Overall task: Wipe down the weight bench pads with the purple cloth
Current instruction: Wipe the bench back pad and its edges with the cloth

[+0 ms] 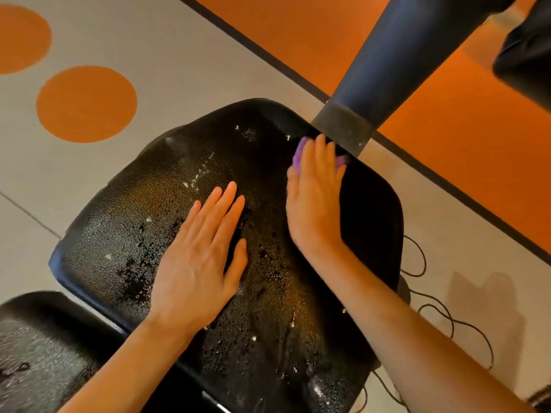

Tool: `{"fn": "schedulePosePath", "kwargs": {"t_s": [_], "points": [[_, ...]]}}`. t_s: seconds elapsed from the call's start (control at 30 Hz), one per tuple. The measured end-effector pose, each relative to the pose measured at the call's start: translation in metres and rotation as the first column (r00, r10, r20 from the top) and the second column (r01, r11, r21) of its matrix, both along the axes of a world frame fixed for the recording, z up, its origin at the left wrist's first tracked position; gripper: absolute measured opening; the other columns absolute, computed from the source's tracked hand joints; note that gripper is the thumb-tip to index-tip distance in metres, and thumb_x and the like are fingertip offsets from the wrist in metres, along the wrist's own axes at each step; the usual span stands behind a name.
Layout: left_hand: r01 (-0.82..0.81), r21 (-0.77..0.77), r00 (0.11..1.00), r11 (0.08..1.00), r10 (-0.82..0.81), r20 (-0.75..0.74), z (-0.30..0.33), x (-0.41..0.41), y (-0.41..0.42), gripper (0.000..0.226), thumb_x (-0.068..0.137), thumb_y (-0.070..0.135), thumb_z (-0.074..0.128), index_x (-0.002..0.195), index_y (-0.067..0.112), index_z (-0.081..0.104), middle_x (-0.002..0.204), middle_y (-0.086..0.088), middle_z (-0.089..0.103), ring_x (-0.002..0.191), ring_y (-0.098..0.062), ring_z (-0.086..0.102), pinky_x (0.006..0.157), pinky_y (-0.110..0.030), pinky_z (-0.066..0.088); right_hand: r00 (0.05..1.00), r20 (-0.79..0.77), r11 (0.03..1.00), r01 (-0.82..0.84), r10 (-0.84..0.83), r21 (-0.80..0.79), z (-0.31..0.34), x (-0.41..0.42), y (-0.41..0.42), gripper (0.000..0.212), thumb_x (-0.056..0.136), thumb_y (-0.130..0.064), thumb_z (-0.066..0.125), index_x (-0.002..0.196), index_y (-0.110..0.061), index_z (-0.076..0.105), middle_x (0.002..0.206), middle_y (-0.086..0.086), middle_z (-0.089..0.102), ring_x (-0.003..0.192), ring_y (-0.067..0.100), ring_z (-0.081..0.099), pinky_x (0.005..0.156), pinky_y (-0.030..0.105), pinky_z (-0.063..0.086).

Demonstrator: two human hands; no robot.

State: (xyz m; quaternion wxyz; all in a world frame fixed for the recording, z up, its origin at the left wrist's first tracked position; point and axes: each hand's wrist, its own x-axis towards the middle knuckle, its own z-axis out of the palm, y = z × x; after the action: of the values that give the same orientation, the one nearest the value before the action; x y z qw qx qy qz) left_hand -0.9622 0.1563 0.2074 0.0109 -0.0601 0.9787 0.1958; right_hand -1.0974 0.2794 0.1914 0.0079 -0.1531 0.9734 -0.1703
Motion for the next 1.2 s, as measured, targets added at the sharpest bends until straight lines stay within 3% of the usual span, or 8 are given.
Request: {"fn": "schedulePosePath", "kwargs": {"t_s": [0.13, 0.33, 0.5, 0.57, 0.67, 0.87, 1.0, 1.2], "points": [[-0.001, 0.051, 1.0, 0.999, 0.002, -0.028, 0.006, 0.001, -0.008, 0.057, 0.101, 0.036, 0.034, 0.153, 0.017, 0.025, 0.163, 0.001, 0.017, 0.152, -0.011, 0.009, 0.125, -0.03, 0.004, 0.885, 0.055, 0.887, -0.462, 0.461, 0.001, 0.003, 0.049, 0.032, 0.052, 0.099, -0.025, 0.033, 0.148, -0.008, 0.028, 0.157, 0.01, 0.022, 0.147, 0.024, 0.012, 0.121, 0.045, 0.01], [-0.112, -0.059, 0.994, 0.992, 0.112, -0.004, 0.005, -0.014, -0.037, 0.059, 0.101, 0.04, 0.028, 0.153, 0.014, 0.026, 0.163, -0.002, 0.018, 0.152, -0.016, 0.01, 0.125, -0.033, 0.004, 0.998, -0.015, 0.996, 0.069, -0.068, 0.057, -0.005, -0.044, -0.012, 0.049, 0.104, -0.025, 0.026, 0.148, -0.005, 0.025, 0.156, 0.016, 0.024, 0.146, 0.031, 0.016, 0.12, 0.048, 0.013], [-0.111, -0.068, 0.994, 0.991, 0.112, 0.011, 0.004, -0.013, -0.036, 0.059, 0.1, 0.04, 0.031, 0.153, 0.013, 0.027, 0.162, -0.002, 0.019, 0.152, -0.017, 0.012, 0.125, -0.034, 0.006, 0.934, 0.102, 0.938, -0.347, 0.343, 0.02, -0.004, 0.053, 0.029, 0.059, 0.096, -0.033, 0.031, 0.15, -0.012, 0.019, 0.158, 0.011, 0.021, 0.147, 0.025, 0.011, 0.119, 0.05, 0.015], [-0.102, -0.07, 0.995, 0.992, 0.104, 0.015, 0.003, -0.015, -0.037, 0.059, 0.1, 0.04, 0.031, 0.153, 0.014, 0.027, 0.162, -0.002, 0.019, 0.152, -0.017, 0.012, 0.125, -0.033, 0.005, 0.962, 0.108, 0.968, -0.251, 0.252, -0.021, -0.007, -0.005, 0.013, 0.06, 0.096, -0.036, 0.017, 0.15, -0.01, 0.023, 0.158, 0.011, 0.02, 0.148, 0.027, 0.012, 0.119, 0.051, 0.016], [-0.105, -0.073, 0.994, 0.992, 0.106, 0.013, 0.002, -0.015, -0.037, 0.06, 0.1, 0.04, 0.031, 0.153, 0.014, 0.026, 0.163, -0.002, 0.018, 0.152, -0.016, 0.011, 0.125, -0.032, 0.003, 0.999, 0.029, 0.999, 0.013, -0.014, 0.05, -0.004, -0.058, -0.012, 0.051, 0.101, -0.026, 0.026, 0.147, -0.003, 0.028, 0.155, 0.017, 0.026, 0.145, 0.032, 0.02, 0.119, 0.049, 0.018], [-0.105, -0.053, 0.994, 0.993, 0.106, 0.022, 0.003, -0.015, -0.038, 0.06, 0.099, 0.041, 0.031, 0.153, 0.015, 0.026, 0.163, -0.001, 0.018, 0.152, -0.014, 0.009, 0.125, -0.031, 0.002, 0.974, 0.058, 0.969, -0.222, 0.217, 0.107, -0.001, 0.043, 0.045, 0.052, 0.1, -0.022, 0.024, 0.148, -0.006, 0.028, 0.156, 0.016, 0.024, 0.147, 0.029, 0.011, 0.118, 0.049, 0.022], [-0.107, -0.045, 0.994, 0.993, 0.107, 0.002, 0.001, -0.015, -0.037, 0.06, 0.099, 0.04, 0.031, 0.153, 0.014, 0.027, 0.162, -0.001, 0.019, 0.152, -0.015, 0.01, 0.125, -0.032, 0.004, 0.996, 0.036, 0.995, -0.082, 0.08, 0.065, 0.003, -0.007, 0.017, 0.047, 0.102, -0.015, 0.032, 0.148, -0.005, 0.028, 0.156, 0.018, 0.023, 0.146, 0.031, 0.015, 0.117, 0.052, 0.021], [-0.107, -0.047, 0.994, 0.993, 0.107, -0.008, 0.002, -0.014, -0.037, 0.06, 0.099, 0.04, 0.031, 0.152, 0.013, 0.028, 0.162, -0.003, 0.019, 0.152, -0.017, 0.012, 0.125, -0.036, 0.009, 0.995, 0.041, 0.992, -0.096, 0.093, 0.078, 0.001, 0.046, 0.061, 0.047, 0.1, -0.016, 0.034, 0.146, -0.006, 0.031, 0.153, 0.017, 0.029, 0.145, 0.03, 0.018, 0.115, 0.054, 0.025]]}}
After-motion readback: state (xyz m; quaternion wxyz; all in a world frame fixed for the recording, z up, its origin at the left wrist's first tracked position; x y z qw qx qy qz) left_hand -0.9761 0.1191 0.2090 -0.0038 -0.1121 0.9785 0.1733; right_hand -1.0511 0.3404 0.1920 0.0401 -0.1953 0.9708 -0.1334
